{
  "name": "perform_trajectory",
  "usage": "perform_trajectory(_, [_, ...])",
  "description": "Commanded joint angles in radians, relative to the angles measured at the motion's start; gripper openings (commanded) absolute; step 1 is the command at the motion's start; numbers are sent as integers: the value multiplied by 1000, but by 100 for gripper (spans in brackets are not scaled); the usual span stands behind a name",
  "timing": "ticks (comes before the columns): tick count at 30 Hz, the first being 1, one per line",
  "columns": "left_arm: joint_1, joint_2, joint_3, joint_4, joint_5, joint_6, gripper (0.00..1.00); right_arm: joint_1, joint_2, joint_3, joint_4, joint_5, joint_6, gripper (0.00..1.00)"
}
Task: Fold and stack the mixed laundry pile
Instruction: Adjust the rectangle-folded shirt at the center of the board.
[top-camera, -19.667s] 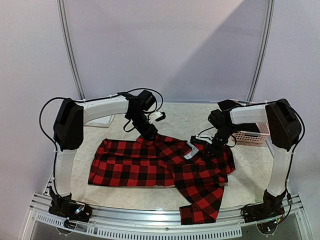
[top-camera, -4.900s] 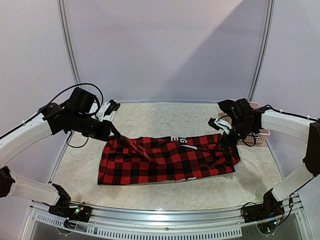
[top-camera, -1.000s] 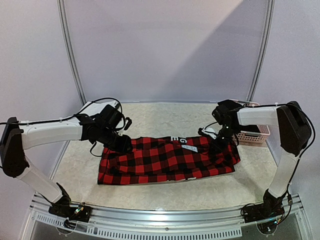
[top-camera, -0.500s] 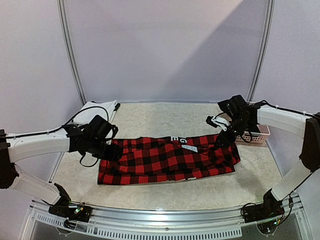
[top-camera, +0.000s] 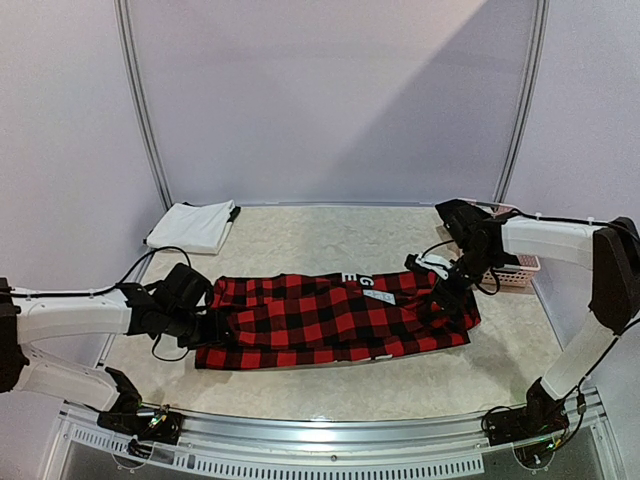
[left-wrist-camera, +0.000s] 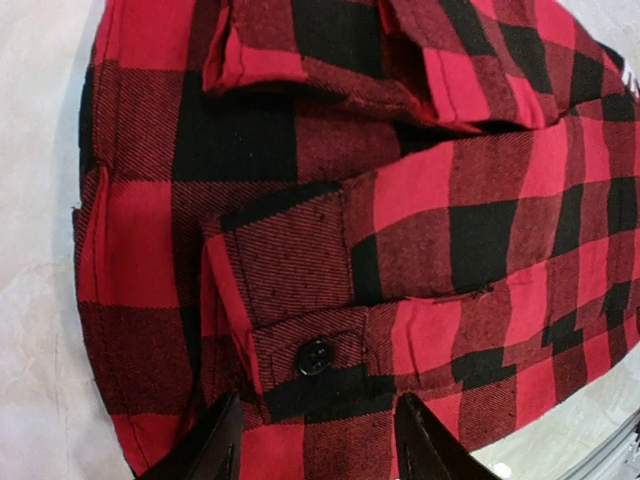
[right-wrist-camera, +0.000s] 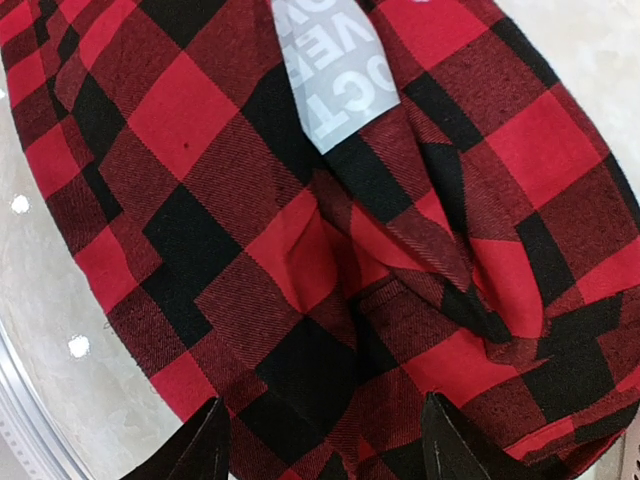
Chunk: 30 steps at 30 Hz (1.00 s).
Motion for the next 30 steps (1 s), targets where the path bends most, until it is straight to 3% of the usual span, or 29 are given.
perform_trajectory(1, [5, 37, 51, -21, -37, 63, 53, 17, 41, -9, -15, 34, -9, 65])
perform_trajectory(5, [-33, 21, 143, -142, -157, 208, 53, 48, 57, -7, 3, 85, -4, 66])
perform_trajectory(7, [-90, 31, 198, -159, -135, 339, 53, 61, 83, 9, 6, 113, 0, 66])
perform_trajectory(9, [-179, 70, 264, -198, -101, 488, 53, 62, 114, 26, 6, 123, 6, 65])
perform_trajectory(11, [-301, 148, 347, -309, -171, 616, 54, 63, 131, 38, 5, 124, 10, 65])
perform_trajectory(12, [-344, 195, 382, -353, -207, 646, 55, 62, 135, 41, 6, 120, 13, 65])
perform_trajectory(15, [-413, 294, 441, -371, -145, 724, 56, 63, 136, 43, 4, 115, 17, 65])
perform_trajectory(20, [-443, 520, 591, -530, -144, 792, 57, 63, 112, 24, 1, 116, 17, 65])
perform_trajectory(24, [-472, 615, 644, -604, -177, 821, 57, 63, 89, 11, 5, 115, 16, 66])
perform_trajectory(28, [-481, 660, 657, -583, -205, 821, 43, 63, 96, 24, 10, 130, 19, 66])
perform_trajectory(30, [-487, 672, 665, -574, -202, 821, 26, 63, 106, 34, 18, 156, 33, 66])
